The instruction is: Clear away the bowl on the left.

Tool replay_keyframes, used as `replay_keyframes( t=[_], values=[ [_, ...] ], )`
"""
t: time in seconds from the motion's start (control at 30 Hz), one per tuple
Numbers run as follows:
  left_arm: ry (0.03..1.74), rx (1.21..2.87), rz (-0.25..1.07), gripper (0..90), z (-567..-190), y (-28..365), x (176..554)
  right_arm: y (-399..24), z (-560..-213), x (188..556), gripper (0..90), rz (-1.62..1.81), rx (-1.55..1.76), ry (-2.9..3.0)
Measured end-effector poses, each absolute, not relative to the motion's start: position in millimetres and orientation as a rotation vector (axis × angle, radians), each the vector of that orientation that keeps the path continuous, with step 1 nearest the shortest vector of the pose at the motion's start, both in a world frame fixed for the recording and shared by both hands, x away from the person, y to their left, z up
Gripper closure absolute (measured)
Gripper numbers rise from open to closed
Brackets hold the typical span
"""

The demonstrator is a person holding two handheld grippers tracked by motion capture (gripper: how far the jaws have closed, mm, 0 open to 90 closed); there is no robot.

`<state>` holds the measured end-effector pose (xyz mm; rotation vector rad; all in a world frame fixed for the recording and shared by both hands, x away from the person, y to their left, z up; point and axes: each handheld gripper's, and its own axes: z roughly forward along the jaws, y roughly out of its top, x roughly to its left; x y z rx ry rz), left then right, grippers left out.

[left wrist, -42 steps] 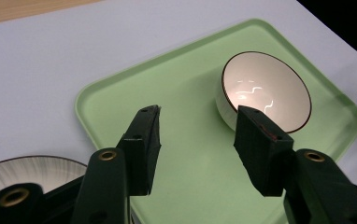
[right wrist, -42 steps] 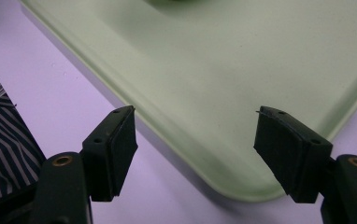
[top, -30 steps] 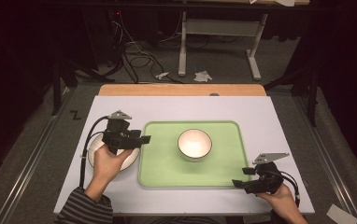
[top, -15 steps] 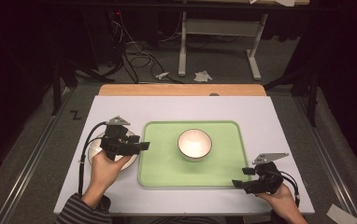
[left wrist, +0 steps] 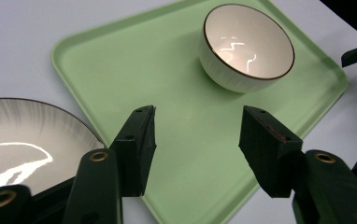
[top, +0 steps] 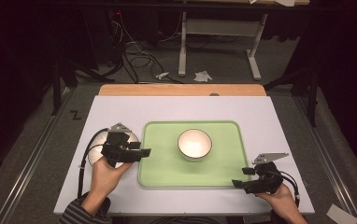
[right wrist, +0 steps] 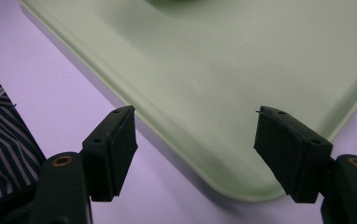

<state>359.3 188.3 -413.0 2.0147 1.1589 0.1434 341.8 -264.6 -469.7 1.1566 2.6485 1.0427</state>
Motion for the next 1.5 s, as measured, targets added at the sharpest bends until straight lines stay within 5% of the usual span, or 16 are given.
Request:
replay_keyframes(
  t=[1.5],
  values=[
    [1.154, 2.114, 0.111, 43.8, -450, 162, 354, -264, -470, 342, 31.1, 1.042, 1.156, 2.650]
  ],
)
